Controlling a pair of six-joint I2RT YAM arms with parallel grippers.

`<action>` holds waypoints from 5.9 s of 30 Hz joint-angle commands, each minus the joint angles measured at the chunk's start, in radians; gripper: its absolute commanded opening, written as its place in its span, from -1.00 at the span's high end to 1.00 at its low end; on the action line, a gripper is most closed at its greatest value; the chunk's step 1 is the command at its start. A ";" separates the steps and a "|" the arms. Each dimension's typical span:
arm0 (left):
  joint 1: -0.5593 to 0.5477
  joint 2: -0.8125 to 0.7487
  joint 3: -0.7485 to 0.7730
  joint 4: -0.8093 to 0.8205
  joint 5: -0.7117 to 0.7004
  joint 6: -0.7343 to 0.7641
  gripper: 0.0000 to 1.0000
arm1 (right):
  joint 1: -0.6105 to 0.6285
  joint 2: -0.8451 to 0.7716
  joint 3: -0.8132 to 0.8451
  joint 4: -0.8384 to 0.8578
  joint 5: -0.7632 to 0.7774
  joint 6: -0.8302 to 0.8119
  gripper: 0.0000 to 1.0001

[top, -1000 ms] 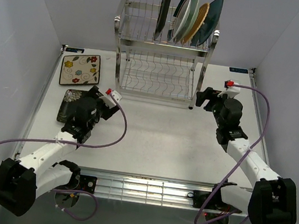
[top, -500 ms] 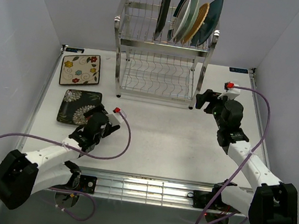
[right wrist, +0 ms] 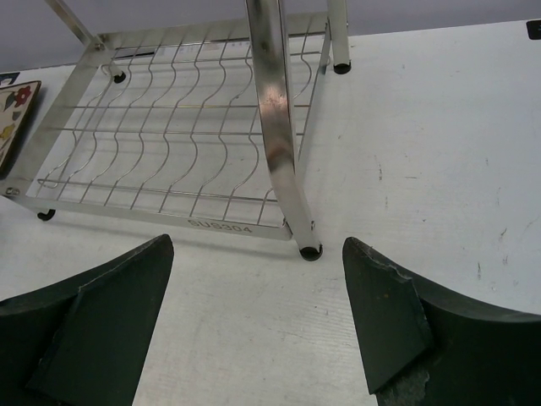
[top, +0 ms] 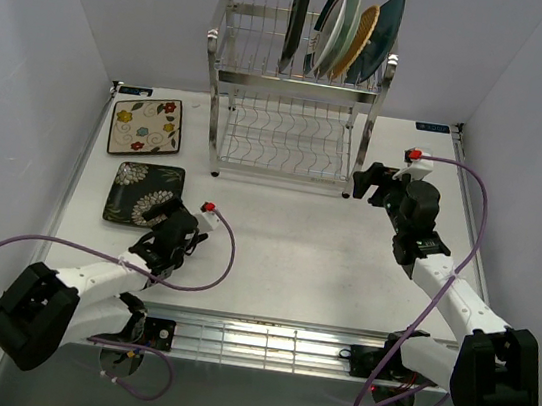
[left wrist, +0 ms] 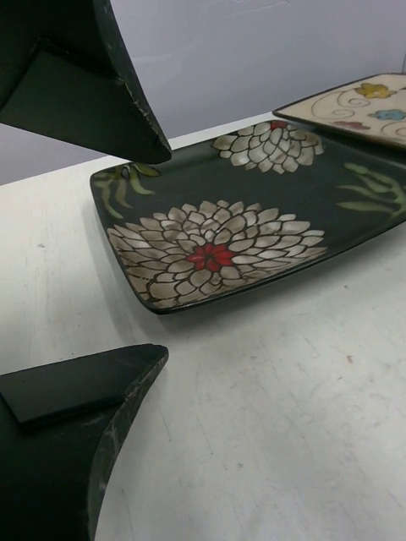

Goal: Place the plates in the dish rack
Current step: Pick up the plate from the corner of the board, then insert the plate into the dish rack.

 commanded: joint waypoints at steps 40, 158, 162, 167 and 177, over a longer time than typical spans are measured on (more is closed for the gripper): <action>-0.004 0.418 -0.002 0.220 -0.035 0.020 -0.07 | -0.001 -0.024 -0.002 0.026 -0.032 0.007 -0.74; 0.025 0.257 1.590 -0.061 0.581 -0.352 1.00 | -0.001 -0.020 0.000 0.057 -0.158 0.053 -0.73; 0.025 0.302 1.573 -0.004 0.711 -0.394 1.00 | -0.001 -0.015 0.001 0.057 -0.155 0.050 -0.73; 0.019 0.401 1.691 0.016 0.690 -0.426 1.00 | -0.001 -0.012 0.006 0.043 -0.133 0.045 -0.73; 0.017 0.437 1.638 0.207 0.683 -0.458 1.00 | -0.001 -0.009 0.007 0.049 -0.149 0.050 -0.73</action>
